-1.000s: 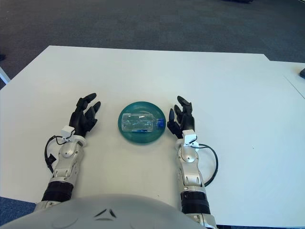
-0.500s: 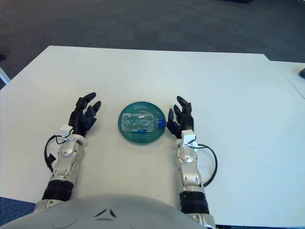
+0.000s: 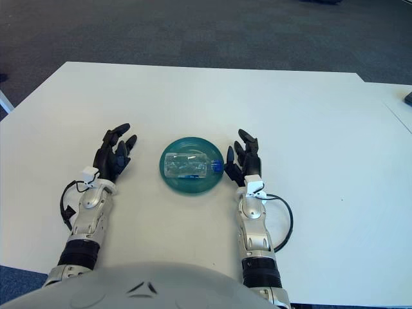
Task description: Put the bottle into the plate.
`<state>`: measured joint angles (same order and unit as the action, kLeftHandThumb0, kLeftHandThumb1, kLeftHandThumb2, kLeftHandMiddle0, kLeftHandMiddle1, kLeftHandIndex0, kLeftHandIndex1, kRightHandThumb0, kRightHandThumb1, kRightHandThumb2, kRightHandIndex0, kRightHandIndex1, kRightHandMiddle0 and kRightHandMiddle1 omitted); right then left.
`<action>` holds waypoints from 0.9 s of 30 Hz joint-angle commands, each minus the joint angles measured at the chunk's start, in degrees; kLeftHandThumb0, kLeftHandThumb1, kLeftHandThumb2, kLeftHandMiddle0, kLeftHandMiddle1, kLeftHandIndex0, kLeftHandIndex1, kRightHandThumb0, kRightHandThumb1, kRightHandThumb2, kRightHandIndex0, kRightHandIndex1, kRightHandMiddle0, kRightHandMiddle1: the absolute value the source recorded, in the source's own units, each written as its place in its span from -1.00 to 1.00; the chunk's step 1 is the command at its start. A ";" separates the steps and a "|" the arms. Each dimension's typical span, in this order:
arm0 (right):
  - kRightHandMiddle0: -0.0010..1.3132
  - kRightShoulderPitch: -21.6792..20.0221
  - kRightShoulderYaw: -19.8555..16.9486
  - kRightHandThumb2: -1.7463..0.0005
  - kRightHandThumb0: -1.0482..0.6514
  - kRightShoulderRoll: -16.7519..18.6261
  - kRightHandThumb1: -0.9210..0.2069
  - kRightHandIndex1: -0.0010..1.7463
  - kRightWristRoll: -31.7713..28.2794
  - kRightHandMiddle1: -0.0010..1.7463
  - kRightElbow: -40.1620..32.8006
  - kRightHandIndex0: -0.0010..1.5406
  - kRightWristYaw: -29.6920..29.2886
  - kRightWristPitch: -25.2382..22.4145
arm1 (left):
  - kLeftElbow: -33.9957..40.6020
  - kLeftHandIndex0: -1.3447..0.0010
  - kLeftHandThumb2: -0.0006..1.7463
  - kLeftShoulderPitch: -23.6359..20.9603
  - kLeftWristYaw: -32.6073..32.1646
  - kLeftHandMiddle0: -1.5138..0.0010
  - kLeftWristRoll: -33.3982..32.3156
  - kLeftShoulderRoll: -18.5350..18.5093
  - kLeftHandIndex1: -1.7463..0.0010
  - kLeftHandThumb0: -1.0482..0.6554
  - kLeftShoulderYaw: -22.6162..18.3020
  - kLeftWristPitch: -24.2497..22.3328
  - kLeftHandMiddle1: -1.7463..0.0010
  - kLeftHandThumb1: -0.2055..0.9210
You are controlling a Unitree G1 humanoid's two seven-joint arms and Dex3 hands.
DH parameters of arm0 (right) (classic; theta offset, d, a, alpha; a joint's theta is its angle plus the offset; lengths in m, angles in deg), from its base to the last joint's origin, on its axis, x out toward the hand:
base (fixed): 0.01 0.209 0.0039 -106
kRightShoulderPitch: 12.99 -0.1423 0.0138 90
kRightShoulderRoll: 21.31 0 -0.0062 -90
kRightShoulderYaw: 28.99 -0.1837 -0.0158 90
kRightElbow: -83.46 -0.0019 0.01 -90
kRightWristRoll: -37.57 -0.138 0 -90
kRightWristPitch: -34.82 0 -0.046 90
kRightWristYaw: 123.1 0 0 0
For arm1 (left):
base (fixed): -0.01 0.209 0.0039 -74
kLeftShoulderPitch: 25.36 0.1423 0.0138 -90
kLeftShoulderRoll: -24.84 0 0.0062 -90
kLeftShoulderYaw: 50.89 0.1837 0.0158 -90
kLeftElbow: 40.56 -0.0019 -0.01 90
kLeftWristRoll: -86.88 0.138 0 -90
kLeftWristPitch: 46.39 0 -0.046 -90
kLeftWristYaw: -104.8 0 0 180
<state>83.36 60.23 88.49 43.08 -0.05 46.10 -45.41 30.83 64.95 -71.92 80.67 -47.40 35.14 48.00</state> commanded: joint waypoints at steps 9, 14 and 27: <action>-1.00 1.53 0.14 0.19 -0.53 0.42 -1.00 -1.00 0.13 -0.22 2.52 -0.45 -0.30 -2.36 | -3.24 0.66 -0.24 2.46 -0.24 0.13 0.27 -0.23 0.06 -0.55 -0.20 -2.49 0.94 1.00; -1.00 1.53 0.15 0.19 -0.53 0.45 -1.00 -1.00 0.12 -0.22 2.53 -0.44 -0.33 -2.39 | -3.10 0.65 -0.24 2.48 -0.35 0.12 0.15 -0.07 0.06 -0.54 -0.41 -2.43 0.94 1.00; -1.00 1.84 0.35 0.18 -0.50 0.43 -1.00 -0.99 0.14 -0.25 2.26 -0.42 -0.20 -2.91 | -1.35 0.74 -0.27 3.16 -2.54 0.18 2.88 -0.43 0.09 -0.61 0.43 -3.53 0.97 1.00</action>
<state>83.18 60.33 88.60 43.10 0.17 45.80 -45.27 31.36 65.27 -73.66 82.76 -47.47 35.24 48.07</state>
